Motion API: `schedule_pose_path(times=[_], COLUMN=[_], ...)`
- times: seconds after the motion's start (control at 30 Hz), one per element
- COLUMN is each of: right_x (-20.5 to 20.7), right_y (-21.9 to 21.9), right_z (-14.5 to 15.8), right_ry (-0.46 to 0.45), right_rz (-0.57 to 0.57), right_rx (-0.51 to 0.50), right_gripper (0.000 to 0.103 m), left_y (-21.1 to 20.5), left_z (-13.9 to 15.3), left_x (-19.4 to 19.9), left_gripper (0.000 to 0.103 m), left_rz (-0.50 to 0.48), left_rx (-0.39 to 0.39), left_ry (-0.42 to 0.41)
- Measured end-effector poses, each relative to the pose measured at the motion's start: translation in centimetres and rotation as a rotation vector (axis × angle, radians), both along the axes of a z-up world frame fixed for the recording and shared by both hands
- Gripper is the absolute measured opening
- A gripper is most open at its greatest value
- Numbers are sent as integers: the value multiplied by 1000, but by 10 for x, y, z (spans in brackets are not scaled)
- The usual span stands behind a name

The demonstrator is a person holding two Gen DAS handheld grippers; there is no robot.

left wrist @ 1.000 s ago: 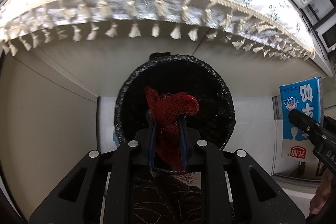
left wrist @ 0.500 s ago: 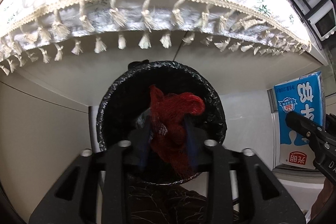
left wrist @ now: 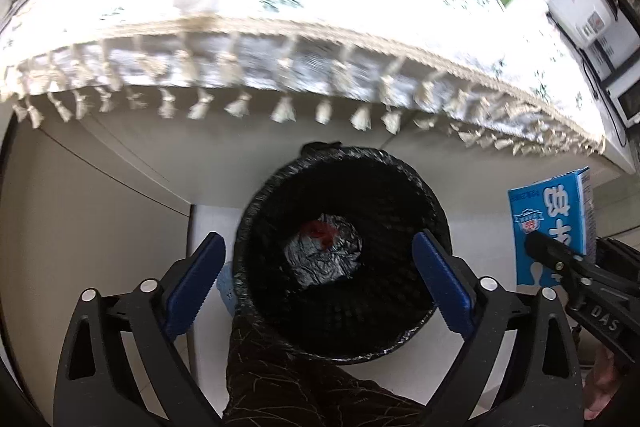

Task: Collect trash
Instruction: 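Open the left gripper over the bin while the right gripper releases the carton into it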

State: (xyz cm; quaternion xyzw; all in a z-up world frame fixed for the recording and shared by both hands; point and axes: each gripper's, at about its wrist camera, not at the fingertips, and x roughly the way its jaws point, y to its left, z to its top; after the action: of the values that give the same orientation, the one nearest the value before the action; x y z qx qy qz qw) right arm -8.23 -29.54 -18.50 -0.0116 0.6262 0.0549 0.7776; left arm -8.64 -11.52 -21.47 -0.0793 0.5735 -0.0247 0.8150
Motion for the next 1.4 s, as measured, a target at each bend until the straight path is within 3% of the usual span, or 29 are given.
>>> schedule_pose_path(times=[0.5, 0.87, 0.93, 1.0, 1.2, 1.4], right_x=[17, 31, 33, 33, 36, 40], right_y=[48, 78, 79, 78, 54, 48], right_z=[-29, -38, -38, -36, -22, -2], right_ry=[18, 18, 19, 12, -12, -40], right_rz=[69, 94, 90, 80, 39, 2], right_rx=[-1, -5, -3, -3, -3, -6], right_gripper=[40, 41, 44, 56, 78, 89], left_y=[55, 65, 66, 67, 62, 54], left_z=[12, 4, 3, 4, 3, 8], left_x=[-9, -5, -4, -4, 0, 1], left_gripper=[97, 97, 96, 96, 96, 97], left_rz=[113, 122, 123, 122, 108, 99], left_rx=[19, 7, 7, 8, 14, 30], left_ry=[-4, 11, 12, 8, 11, 12])
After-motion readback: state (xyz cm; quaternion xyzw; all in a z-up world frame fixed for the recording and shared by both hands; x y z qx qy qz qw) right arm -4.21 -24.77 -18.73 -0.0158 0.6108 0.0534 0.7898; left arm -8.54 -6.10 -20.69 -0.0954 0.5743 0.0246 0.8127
